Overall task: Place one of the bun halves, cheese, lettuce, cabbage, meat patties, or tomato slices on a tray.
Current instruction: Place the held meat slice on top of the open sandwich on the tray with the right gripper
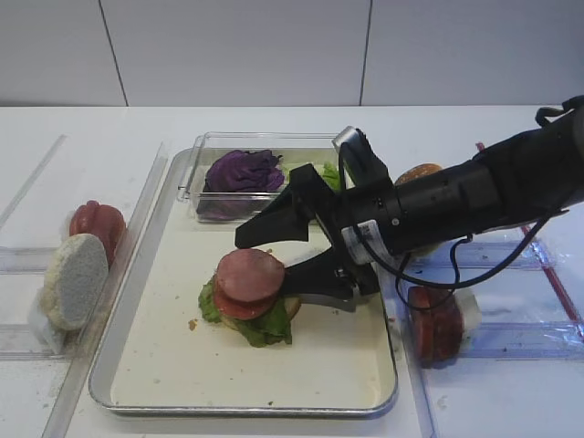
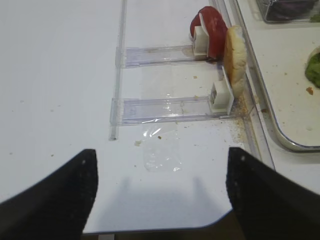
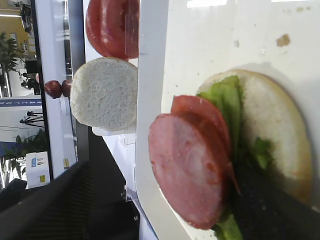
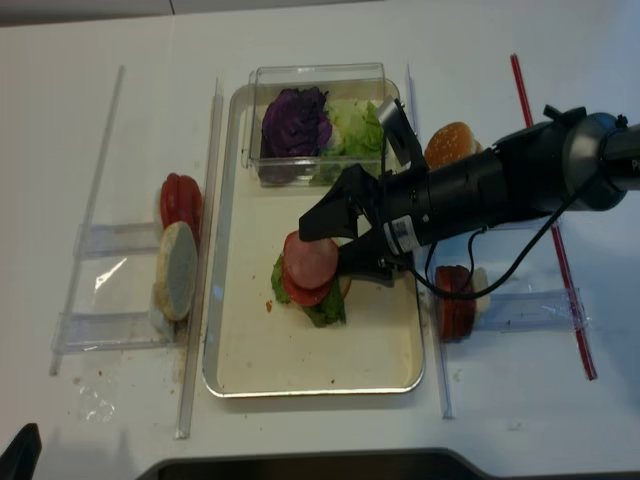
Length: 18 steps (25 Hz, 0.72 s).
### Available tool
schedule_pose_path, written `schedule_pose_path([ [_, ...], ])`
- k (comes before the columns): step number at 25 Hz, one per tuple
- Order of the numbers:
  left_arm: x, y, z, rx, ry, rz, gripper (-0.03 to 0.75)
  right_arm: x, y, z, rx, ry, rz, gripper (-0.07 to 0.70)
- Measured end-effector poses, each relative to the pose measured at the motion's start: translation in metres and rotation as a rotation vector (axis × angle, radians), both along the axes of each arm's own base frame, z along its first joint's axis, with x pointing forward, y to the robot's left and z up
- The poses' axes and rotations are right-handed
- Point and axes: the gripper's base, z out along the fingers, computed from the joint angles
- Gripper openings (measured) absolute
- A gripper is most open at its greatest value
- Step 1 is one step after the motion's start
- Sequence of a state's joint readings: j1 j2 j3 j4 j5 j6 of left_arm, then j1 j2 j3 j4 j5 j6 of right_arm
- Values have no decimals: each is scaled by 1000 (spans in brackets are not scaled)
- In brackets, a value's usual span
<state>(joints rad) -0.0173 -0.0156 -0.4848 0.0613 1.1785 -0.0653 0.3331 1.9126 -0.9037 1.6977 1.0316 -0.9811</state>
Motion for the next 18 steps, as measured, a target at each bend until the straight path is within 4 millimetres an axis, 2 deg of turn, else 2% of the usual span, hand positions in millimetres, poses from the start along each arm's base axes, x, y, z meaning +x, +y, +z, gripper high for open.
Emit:
schedule_pose_path([
  [18, 0, 0, 0, 0, 0, 0, 492, -2, -4, 19, -90, -90, 20, 563],
])
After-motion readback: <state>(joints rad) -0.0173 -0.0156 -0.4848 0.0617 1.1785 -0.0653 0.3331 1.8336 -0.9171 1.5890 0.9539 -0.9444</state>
